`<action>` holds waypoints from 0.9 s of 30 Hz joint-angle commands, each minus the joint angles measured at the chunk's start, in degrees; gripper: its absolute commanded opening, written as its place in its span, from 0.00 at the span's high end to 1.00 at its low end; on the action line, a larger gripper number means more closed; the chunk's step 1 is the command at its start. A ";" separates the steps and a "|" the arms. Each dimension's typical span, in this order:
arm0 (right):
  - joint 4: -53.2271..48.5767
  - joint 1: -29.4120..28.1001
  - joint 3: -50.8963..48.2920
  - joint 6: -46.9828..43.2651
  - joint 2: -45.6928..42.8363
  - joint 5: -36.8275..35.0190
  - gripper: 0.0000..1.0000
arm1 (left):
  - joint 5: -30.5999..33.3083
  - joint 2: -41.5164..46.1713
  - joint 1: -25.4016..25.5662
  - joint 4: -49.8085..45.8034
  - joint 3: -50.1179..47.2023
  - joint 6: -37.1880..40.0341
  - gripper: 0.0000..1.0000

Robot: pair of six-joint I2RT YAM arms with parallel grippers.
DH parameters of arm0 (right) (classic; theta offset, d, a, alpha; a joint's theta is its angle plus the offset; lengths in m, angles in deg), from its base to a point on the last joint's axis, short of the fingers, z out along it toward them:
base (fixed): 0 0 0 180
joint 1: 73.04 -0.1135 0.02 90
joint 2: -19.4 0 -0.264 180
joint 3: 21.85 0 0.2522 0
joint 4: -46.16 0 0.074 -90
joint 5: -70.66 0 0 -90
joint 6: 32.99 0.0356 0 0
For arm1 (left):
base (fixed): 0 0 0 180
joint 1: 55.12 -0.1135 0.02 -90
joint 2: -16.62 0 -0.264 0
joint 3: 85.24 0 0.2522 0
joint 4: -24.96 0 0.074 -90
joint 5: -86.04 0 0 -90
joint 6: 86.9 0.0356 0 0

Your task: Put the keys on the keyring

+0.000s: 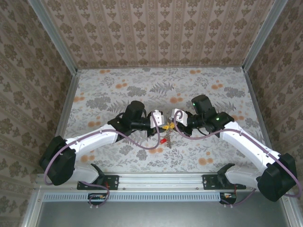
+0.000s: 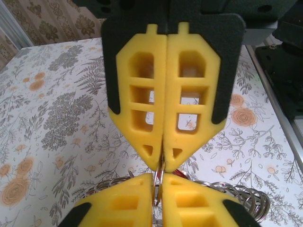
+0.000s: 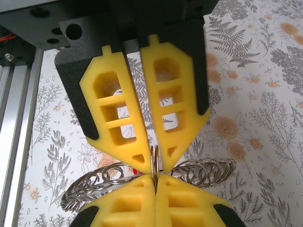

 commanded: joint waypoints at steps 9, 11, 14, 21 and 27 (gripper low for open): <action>10.65 1.61 -6.10 4.88 -3.02 3.82 0.85 | -4.47 -0.27 -0.90 10.09 -2.73 -4.95 1.00; 12.43 2.74 -7.48 6.43 -2.40 5.84 0.83 | -6.04 -0.37 -1.24 14.33 -3.86 -7.72 1.00; 16.74 3.22 -9.93 9.05 -1.94 7.19 0.80 | -7.71 -0.69 -1.37 17.82 -4.88 -9.86 1.00; 19.48 4.13 -12.38 10.74 -1.09 6.85 0.78 | -8.49 -0.62 -1.88 20.74 -6.19 -11.72 1.00; 19.06 4.28 -12.68 10.76 -3.50 4.35 0.70 | -8.13 -0.45 -2.04 18.88 -6.06 -10.60 1.00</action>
